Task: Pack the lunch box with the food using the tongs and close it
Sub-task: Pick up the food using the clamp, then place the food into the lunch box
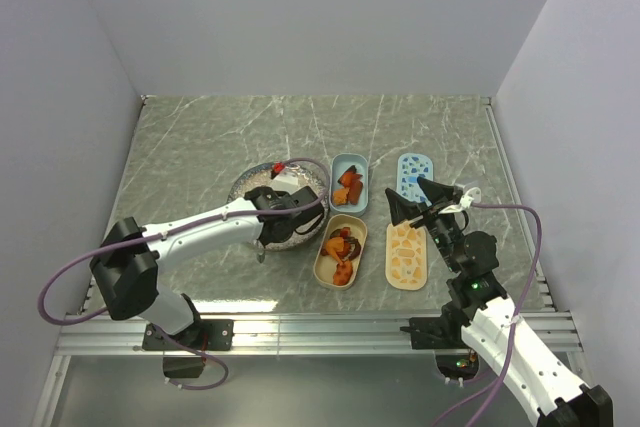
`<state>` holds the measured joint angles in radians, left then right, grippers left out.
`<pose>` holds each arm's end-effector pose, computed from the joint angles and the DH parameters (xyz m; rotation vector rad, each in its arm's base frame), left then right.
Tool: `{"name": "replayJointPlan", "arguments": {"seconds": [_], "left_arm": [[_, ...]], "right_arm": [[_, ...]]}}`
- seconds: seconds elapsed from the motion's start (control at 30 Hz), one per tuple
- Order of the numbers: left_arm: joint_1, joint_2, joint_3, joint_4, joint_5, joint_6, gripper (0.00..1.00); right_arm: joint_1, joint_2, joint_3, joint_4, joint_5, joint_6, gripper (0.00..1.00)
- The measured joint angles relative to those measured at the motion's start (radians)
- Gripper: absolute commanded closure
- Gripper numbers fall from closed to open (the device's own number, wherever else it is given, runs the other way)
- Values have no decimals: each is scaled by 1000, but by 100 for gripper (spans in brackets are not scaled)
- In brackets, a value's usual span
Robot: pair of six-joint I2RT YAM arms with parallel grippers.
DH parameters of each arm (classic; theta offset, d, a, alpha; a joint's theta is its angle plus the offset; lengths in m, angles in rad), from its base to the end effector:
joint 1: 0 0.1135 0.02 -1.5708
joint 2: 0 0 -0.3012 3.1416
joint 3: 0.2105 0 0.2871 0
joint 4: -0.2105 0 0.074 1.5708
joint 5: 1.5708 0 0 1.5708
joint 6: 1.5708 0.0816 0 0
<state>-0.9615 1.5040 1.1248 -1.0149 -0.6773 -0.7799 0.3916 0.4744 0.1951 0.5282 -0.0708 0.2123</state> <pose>0.2177 -0.2226 0.2304 0.1482 2.4824 0.3957 0.1726 0.0775 0.2696 -0.1810 1.3314 0.5587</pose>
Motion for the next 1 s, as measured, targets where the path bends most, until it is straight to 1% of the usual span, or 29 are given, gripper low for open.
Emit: {"name": "replayJointPlan", "arguments": {"seconds": [0.1, 0.23, 0.6, 1.0], "left_arm": [[-19, 8, 24, -11, -2, -3, 75], [-60, 56, 94, -26, -11, -6, 75], [-147, 267, 385, 1, -18, 40, 75], [-186, 388, 528, 78, 18, 123, 76]], "right_arm": [[0, 0, 0, 0, 0, 0, 4], [0, 0, 0, 0, 0, 0, 4], [-2, -15, 0, 0, 4, 0, 4], [-4, -71, 0, -10, 52, 8, 4]]}}
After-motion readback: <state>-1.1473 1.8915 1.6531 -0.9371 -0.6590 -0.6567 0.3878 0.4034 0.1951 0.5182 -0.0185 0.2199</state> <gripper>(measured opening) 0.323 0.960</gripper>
